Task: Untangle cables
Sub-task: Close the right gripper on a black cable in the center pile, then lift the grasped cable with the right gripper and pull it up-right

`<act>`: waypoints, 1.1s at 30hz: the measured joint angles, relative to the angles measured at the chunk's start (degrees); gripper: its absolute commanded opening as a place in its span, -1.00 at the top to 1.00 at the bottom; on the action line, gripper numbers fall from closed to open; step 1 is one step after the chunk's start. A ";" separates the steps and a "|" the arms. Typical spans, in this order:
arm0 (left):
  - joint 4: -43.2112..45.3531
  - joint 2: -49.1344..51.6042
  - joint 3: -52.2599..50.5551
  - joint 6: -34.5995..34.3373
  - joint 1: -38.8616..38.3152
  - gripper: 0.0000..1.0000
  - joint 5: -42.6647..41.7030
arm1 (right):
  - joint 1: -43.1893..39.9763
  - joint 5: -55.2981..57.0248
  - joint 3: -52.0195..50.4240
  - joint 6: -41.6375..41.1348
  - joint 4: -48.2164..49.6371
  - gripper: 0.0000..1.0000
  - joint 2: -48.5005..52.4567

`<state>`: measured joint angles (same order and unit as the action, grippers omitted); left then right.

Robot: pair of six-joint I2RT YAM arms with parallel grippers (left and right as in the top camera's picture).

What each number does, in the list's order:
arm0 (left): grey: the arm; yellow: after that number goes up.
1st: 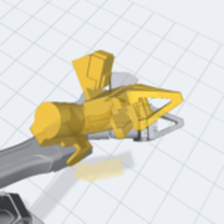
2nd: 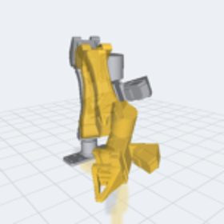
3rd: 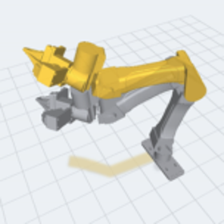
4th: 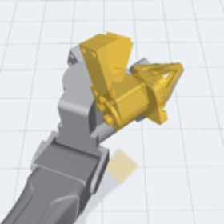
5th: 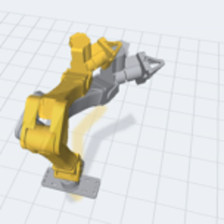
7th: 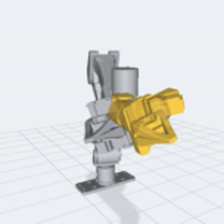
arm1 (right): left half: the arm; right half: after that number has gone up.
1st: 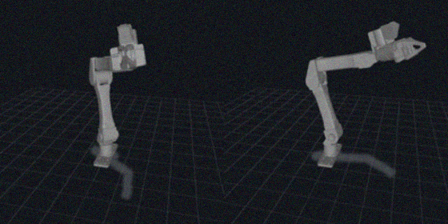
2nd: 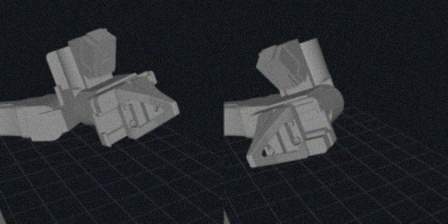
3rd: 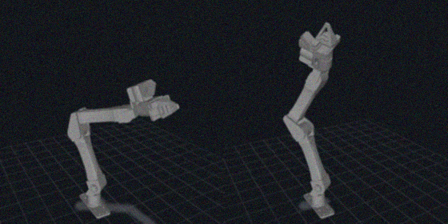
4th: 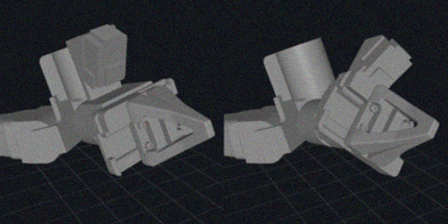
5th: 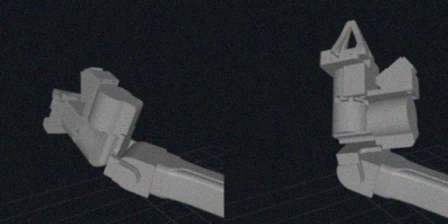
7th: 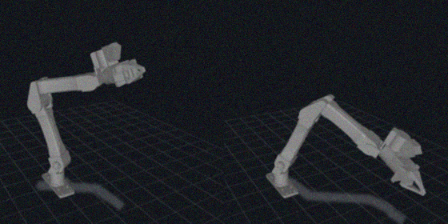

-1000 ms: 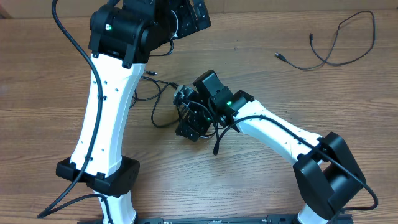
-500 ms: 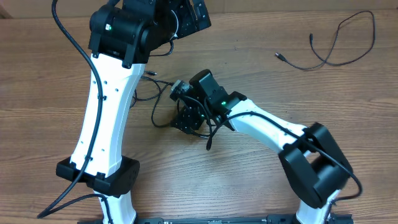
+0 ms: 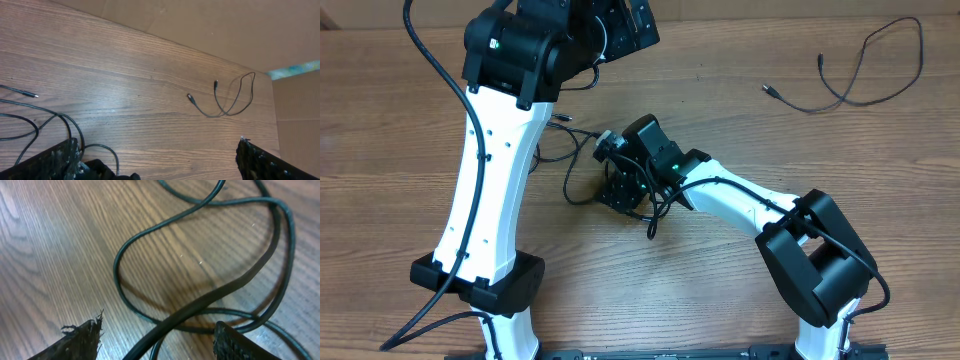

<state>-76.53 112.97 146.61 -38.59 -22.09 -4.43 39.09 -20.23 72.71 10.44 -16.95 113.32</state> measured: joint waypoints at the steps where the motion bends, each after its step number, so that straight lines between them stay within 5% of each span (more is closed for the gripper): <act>1: 0.00 0.00 0.02 0.00 0.00 -0.99 0.00 | 0.00 0.28 0.00 0.00 0.48 -0.34 0.00; 13: 0.00 0.00 0.00 0.00 0.00 -0.99 0.00 | 0.00 4.00 0.00 -1.31 3.56 0.92 0.00; 33: 0.00 0.00 0.02 0.00 0.00 -0.99 0.00 | -4.28 4.70 -0.09 -6.88 -3.98 0.93 -4.28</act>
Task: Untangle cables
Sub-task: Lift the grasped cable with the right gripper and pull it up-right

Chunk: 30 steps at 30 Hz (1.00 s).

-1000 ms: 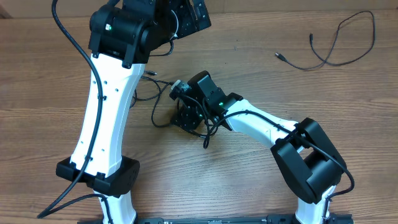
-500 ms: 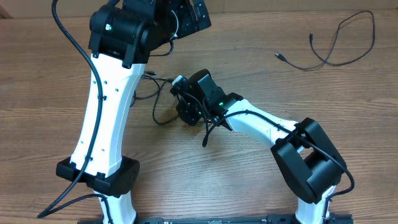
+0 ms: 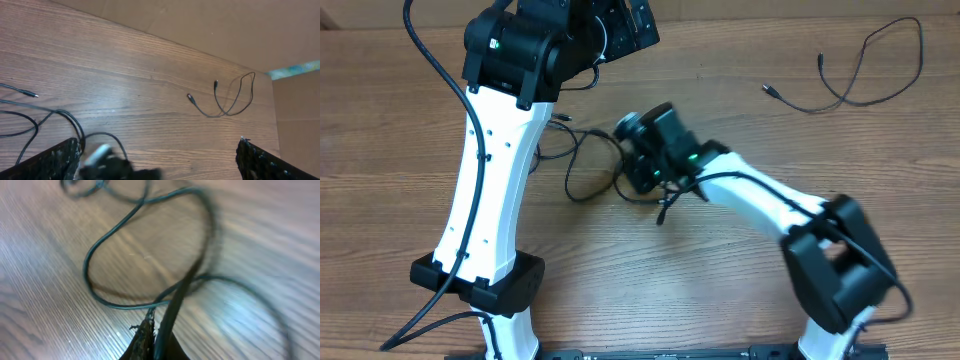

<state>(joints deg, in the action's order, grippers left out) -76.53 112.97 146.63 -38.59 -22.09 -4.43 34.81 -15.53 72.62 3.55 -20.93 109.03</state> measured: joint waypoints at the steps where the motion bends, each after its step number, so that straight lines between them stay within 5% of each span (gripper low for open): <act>1: 0.00 0.00 0.00 0.00 0.00 -0.99 0.00 | -1.09 0.07 0.00 -0.70 -1.11 0.92 -1.86; 14: 0.00 0.00 0.00 0.00 0.00 -0.99 0.00 | -4.17 0.74 0.00 -2.91 -7.19 0.92 -25.64; 30: -0.02 0.00 0.00 0.00 0.00 -0.99 0.00 | -4.17 3.78 0.00 -2.95 -2.40 0.93 -39.10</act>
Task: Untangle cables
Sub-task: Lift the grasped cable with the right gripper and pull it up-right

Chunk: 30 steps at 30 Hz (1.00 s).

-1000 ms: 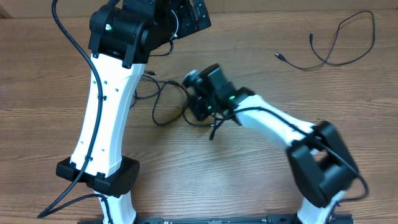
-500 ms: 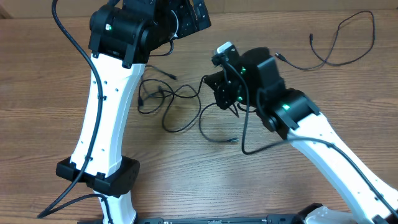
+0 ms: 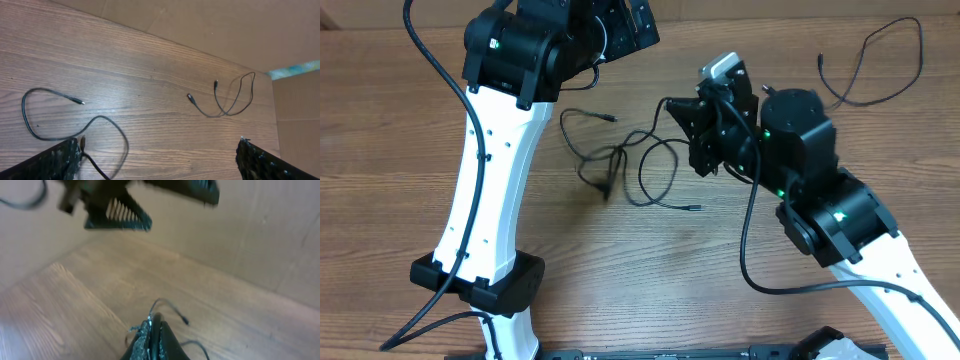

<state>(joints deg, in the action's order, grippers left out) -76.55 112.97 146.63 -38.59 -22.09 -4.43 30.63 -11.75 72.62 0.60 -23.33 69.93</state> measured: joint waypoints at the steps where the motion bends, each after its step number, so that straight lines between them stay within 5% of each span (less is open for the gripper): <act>1: 0.00 0.00 -0.02 0.00 0.00 -0.99 0.00 | 0.00 0.04 0.00 -0.02 0.79 0.93 -0.26; 15: 0.00 0.00 -0.02 0.00 0.00 -0.99 0.00 | 0.00 5.92 0.00 3.41 11.98 0.93 -2.60; 30: 0.00 0.00 0.00 0.00 0.00 -0.99 0.00 | 0.00 19.85 0.00 5.44 11.98 0.93 -2.71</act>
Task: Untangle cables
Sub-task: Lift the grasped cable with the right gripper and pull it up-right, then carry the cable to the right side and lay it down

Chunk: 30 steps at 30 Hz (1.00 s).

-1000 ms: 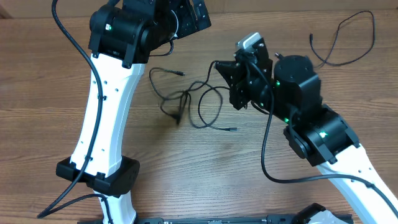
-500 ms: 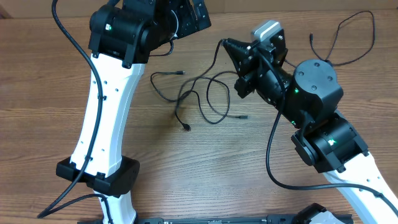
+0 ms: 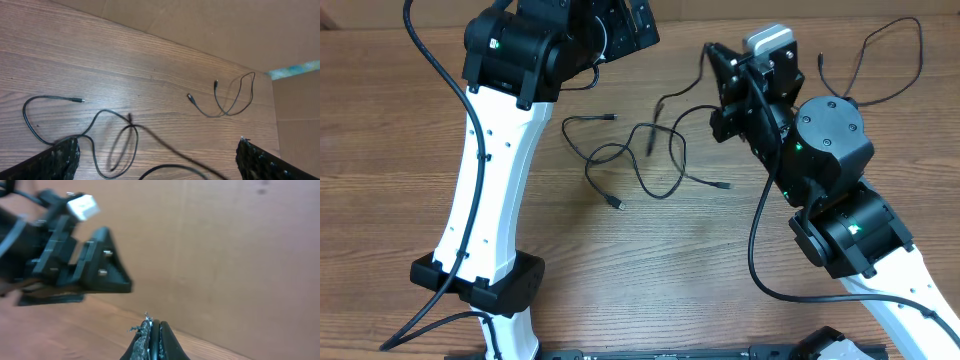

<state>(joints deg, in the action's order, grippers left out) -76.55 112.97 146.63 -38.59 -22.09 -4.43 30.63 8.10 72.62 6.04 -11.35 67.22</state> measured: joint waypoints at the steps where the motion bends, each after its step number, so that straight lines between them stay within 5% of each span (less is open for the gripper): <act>1: 0.00 0.00 -0.02 0.00 0.00 -0.99 0.00 | 0.00 1.14 0.00 0.02 -0.26 0.93 0.00; 30: 0.00 0.00 -0.02 0.00 0.00 -0.99 0.00 | -23.12 5.27 0.00 -10.14 -10.43 0.93 11.23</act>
<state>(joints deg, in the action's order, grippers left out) -76.55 112.97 146.61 -38.59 -22.09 -4.43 7.51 13.37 72.62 -4.10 -21.78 78.46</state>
